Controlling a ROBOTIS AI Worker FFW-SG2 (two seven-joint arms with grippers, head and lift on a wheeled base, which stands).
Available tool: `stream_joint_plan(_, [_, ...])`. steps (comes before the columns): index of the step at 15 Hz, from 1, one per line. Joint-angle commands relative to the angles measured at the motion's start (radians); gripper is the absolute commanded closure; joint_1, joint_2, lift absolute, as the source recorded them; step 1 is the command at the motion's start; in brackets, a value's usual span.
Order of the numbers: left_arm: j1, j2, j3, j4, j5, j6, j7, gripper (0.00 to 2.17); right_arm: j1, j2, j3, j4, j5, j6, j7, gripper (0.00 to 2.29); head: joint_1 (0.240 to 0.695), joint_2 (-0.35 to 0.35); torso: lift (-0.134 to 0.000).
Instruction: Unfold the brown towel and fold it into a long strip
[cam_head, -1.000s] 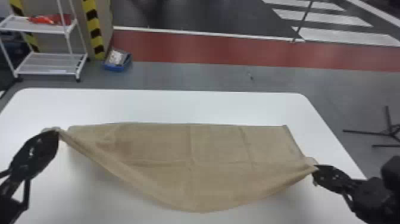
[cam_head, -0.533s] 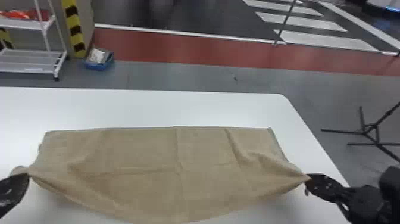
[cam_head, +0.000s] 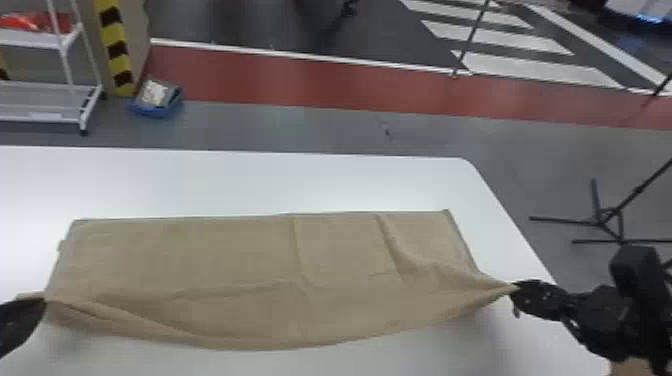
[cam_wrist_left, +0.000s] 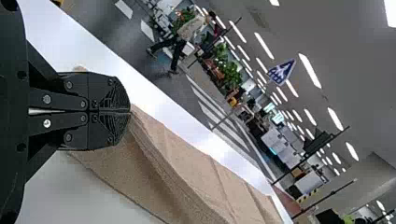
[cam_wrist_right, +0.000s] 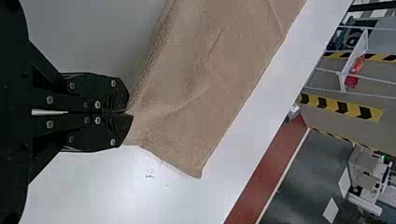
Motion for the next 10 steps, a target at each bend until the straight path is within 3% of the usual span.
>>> stream_joint_plan(1, [-0.048, 0.0, 0.0, -0.018, -0.042, 0.083, -0.003, 1.7, -0.061, -0.042, 0.05, 0.018, 0.083, 0.091, 0.043, 2.25, 0.695, -0.262, -0.123])
stream_joint_plan(3, [-0.089, 0.0, -0.011, -0.041, -0.081, 0.19, -0.012, 1.7, -0.141, -0.088, 0.13, 0.049, 0.166, 0.18, 0.103, 2.25, 0.695, -0.247, -0.123])
stream_joint_plan(6, [-0.152, 0.0, -0.034, -0.054, -0.136, 0.346, -0.02, 1.7, -0.27, -0.161, 0.236, 0.125, 0.243, 0.3, 0.114, 2.25, 0.695, -0.204, -0.123])
stream_joint_plan(10, [-0.186, 0.002, -0.077, -0.106, -0.183, 0.564, -0.021, 1.7, -0.419, -0.198, 0.363, 0.254, 0.346, 0.336, 0.114, 2.25, 0.695, -0.178, -0.123])
